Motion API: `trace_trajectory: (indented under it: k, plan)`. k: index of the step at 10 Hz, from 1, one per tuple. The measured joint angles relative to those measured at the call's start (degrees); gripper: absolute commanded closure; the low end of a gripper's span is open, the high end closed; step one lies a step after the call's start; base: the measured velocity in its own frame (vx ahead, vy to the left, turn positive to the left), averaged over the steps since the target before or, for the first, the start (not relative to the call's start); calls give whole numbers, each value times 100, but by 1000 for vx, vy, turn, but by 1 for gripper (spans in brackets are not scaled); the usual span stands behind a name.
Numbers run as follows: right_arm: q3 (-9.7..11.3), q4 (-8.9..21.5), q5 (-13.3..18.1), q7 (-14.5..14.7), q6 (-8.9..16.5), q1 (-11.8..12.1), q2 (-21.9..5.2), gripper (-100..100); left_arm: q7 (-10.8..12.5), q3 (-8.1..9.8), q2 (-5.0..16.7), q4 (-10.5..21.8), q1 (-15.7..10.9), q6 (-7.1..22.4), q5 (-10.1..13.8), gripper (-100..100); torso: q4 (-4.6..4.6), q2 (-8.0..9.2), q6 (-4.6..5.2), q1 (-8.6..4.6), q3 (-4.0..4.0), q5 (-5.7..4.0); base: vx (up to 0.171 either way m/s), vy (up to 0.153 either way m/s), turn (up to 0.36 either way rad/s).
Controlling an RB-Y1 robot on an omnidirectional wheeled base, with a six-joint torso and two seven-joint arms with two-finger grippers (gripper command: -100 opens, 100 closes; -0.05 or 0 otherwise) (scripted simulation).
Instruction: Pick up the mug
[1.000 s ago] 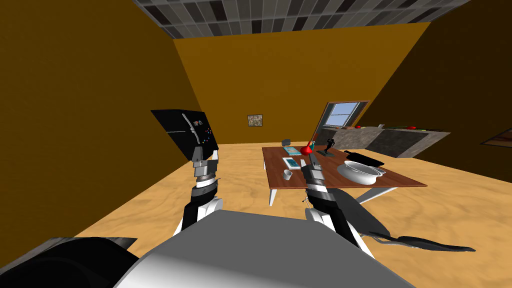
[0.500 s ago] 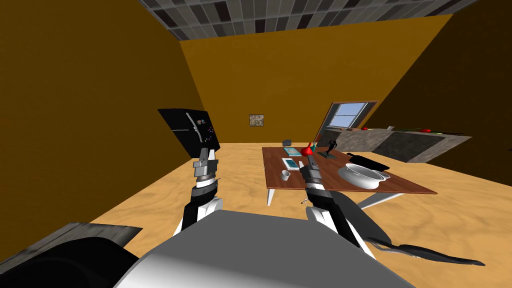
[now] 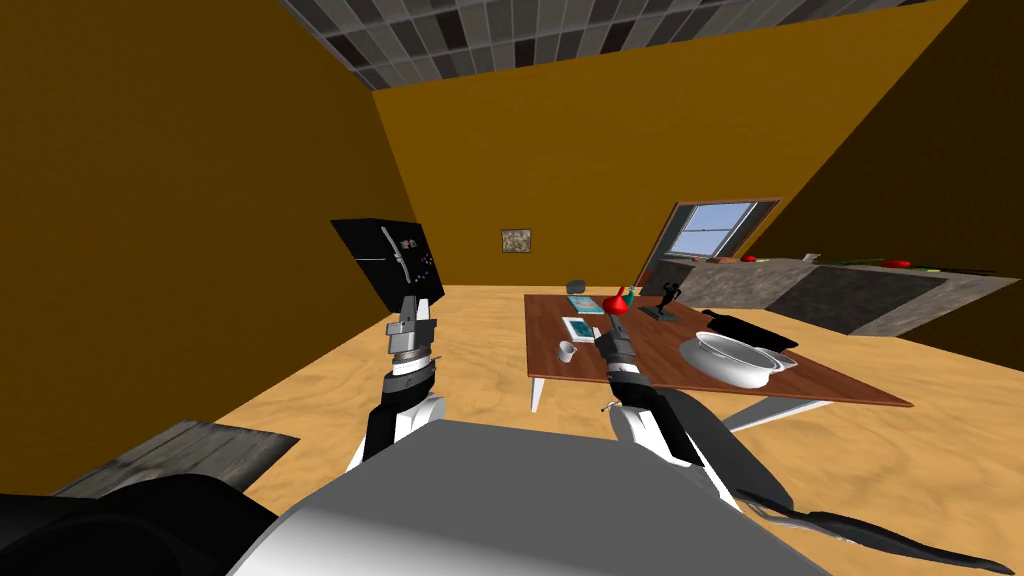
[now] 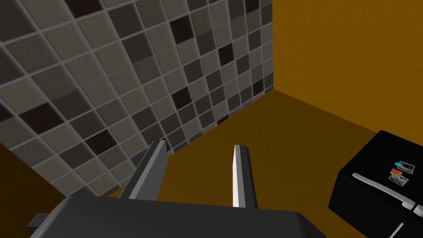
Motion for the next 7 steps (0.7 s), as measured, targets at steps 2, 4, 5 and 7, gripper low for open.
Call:
trace_trajectory:
  k: [2,4,5,7]
  plan:
    - [-37,246,-288,-42,155,-110,-26,-100,0,0,0,0,0,0,0,0,1,4,1,6,3,1,-19,-77,59]
    - [-125,578,-610,-143,257,-238,-148,-100,0,0,0,0,0,0,0,0,0,-2,2,6,-1,1,-3,-78,60]
    - [-161,632,-742,-169,346,-287,-153,-100,0,0,0,0,1,0,0,0,0,-2,2,11,-1,2,-14,-85,76]
    - [-216,852,-1041,-223,534,-377,-191,-100,0,0,0,0,0,0,0,0,0,0,2,10,1,1,-17,-82,74]
